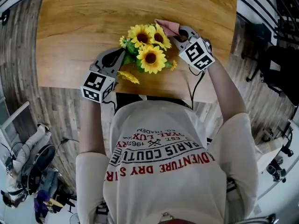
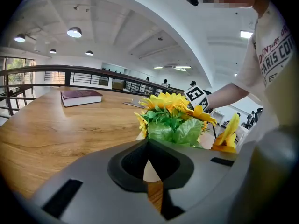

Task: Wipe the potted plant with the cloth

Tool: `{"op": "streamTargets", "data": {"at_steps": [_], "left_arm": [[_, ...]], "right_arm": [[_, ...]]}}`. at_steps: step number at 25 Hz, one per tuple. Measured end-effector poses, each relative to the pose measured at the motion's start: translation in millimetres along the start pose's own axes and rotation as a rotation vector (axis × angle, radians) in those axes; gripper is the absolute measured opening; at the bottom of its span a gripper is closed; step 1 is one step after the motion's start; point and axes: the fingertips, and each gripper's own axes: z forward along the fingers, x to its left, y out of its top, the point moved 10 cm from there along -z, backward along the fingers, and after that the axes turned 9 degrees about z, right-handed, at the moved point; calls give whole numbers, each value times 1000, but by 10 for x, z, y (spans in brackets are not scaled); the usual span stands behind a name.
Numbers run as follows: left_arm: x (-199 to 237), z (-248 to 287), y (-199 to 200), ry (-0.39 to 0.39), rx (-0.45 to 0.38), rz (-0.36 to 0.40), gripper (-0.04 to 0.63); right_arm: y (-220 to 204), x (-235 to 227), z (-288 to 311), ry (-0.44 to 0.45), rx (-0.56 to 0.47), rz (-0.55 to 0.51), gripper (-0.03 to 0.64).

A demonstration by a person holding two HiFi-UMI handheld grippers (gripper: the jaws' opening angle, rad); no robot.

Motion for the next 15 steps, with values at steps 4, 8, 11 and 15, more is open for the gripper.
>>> {"op": "streamTargets", "data": {"at_steps": [4,8,11,15], "left_arm": [[-16,-10,2,25,0,-23,15],[-37,-20,-11,53,-7,-54,15],[-46,-23,-4,72,-8,-65,15],[-50,-17,-2,87,-10,-80,15]], "right_arm": [[110,-82,227,120,7,-47,34],[188,-34,376,257,-5,-66,34],[166,53,461,338,-2,-75,34],[182,187,540,395,-22,-104,34]]}}
